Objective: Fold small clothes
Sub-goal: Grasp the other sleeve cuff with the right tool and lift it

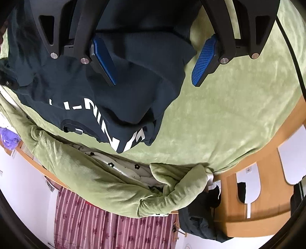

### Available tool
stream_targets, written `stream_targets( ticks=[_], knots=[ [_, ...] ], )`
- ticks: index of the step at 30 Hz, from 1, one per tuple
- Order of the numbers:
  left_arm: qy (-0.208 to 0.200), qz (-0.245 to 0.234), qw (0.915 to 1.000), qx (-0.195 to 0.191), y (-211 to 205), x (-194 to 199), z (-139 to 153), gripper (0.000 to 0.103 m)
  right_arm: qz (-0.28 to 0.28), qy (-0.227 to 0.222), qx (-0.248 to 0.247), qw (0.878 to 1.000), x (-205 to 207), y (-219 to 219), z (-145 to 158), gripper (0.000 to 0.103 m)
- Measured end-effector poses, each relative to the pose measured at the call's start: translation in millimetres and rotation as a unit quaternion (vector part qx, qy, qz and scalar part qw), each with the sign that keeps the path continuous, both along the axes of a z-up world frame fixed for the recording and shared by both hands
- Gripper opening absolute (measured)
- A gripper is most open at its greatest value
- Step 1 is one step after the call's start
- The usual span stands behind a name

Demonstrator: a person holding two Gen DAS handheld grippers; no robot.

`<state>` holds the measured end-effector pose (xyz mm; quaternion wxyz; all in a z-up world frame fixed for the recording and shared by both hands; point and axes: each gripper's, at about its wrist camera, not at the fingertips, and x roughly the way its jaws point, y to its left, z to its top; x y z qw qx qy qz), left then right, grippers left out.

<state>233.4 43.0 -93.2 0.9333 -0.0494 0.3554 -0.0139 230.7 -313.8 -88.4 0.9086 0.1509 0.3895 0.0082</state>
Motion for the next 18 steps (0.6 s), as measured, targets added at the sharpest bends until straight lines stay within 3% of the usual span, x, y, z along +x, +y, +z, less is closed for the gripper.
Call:
stream_targets(
  ticks=[6, 9, 13, 17, 18],
  knots=[
    [-0.003, -0.01, 0.9999, -0.009, 4, 3, -3, 0.078, -0.019, -0.018, -0.037, 0.999, 31, -13, -7, 0.061],
    [0.009, -0.011, 0.9996, -0.023, 5, 6, -7, 0.078, 0.014, -0.025, -0.05, 0.998, 47, -14, -14, 0.067],
    [0.014, -0.007, 0.9997, -0.021, 4, 9, -11, 0.078, 0.069, 0.006, -0.029, 0.997, 61, -12, -30, 0.069],
    [0.012, -0.002, 0.9999, -0.011, 3, 9, -12, 0.078, 0.08, 0.014, -0.049, 0.995, 62, -4, -36, 0.069],
    [0.012, 0.0, 0.9999, -0.009, 3, 10, -12, 0.078, 0.078, 0.021, -0.05, 0.996, 64, -4, -37, 0.062]
  ],
)
